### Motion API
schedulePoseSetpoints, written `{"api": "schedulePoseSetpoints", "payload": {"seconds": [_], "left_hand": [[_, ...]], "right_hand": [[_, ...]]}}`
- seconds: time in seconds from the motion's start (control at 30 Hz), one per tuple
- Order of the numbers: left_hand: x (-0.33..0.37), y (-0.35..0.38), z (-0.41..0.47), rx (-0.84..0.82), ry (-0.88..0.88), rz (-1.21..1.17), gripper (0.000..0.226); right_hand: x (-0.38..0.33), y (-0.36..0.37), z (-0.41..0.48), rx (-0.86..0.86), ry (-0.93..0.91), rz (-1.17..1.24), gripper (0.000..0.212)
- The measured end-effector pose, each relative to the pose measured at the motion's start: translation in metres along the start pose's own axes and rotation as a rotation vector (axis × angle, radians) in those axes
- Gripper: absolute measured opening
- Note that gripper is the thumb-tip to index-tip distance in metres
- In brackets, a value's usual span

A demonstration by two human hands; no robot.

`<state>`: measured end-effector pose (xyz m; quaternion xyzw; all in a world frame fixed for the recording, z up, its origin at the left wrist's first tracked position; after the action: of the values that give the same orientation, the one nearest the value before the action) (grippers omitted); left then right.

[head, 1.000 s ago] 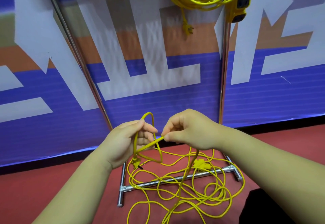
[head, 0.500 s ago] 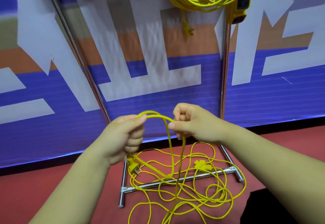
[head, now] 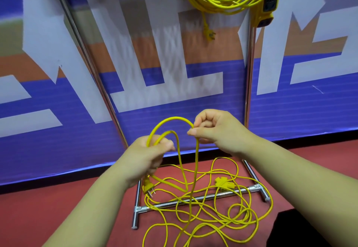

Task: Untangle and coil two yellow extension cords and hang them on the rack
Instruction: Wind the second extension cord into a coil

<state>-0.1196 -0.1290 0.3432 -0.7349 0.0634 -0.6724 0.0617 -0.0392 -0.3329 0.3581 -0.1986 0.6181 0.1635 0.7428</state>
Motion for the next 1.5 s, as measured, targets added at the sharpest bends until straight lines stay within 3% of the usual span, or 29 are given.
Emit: {"api": "schedulePoseSetpoints", "payload": {"seconds": [0.1, 0.37, 0.43, 0.6, 0.8, 0.93, 1.2, 1.5], "left_hand": [[-0.011, 0.019, 0.004, -0.012, -0.033, 0.187, 0.026], [-0.02, 0.045, 0.012, -0.111, -0.031, 0.201, 0.016], [-0.018, 0.048, 0.012, -0.108, -0.032, 0.184, 0.022], [0.001, 0.034, 0.011, -0.052, 0.025, 0.064, 0.013], [0.029, -0.004, 0.004, 0.083, 0.157, -0.359, 0.013], [0.038, -0.018, 0.0, 0.078, 0.221, -0.465, 0.012], [0.041, -0.043, -0.009, 0.164, 0.272, -0.653, 0.022], [0.039, -0.061, -0.018, 0.213, 0.295, -0.7, 0.021]], "right_hand": [[-0.007, 0.006, -0.001, 0.033, -0.016, 0.084, 0.018], [-0.01, 0.01, 0.0, 0.111, 0.014, 0.214, 0.018], [-0.01, 0.008, 0.0, 0.135, 0.012, 0.222, 0.018], [-0.005, -0.003, 0.001, 0.169, 0.021, 0.222, 0.019], [0.025, 0.004, -0.004, -0.049, 0.07, -0.052, 0.033], [0.055, 0.02, -0.007, -0.23, 0.166, -0.208, 0.032], [0.08, 0.042, -0.007, -0.402, 0.218, -0.274, 0.032], [0.086, 0.094, -0.008, -0.487, 0.254, -0.062, 0.033]]}}
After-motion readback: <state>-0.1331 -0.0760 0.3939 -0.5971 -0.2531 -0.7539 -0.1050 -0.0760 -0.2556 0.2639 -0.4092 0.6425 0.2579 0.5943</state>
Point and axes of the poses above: each hand's wrist, its own z-axis towards the middle knuckle, its own y-axis out of the palm, x = y × z, the point moved 3 cm from there along z, towards the middle knuckle
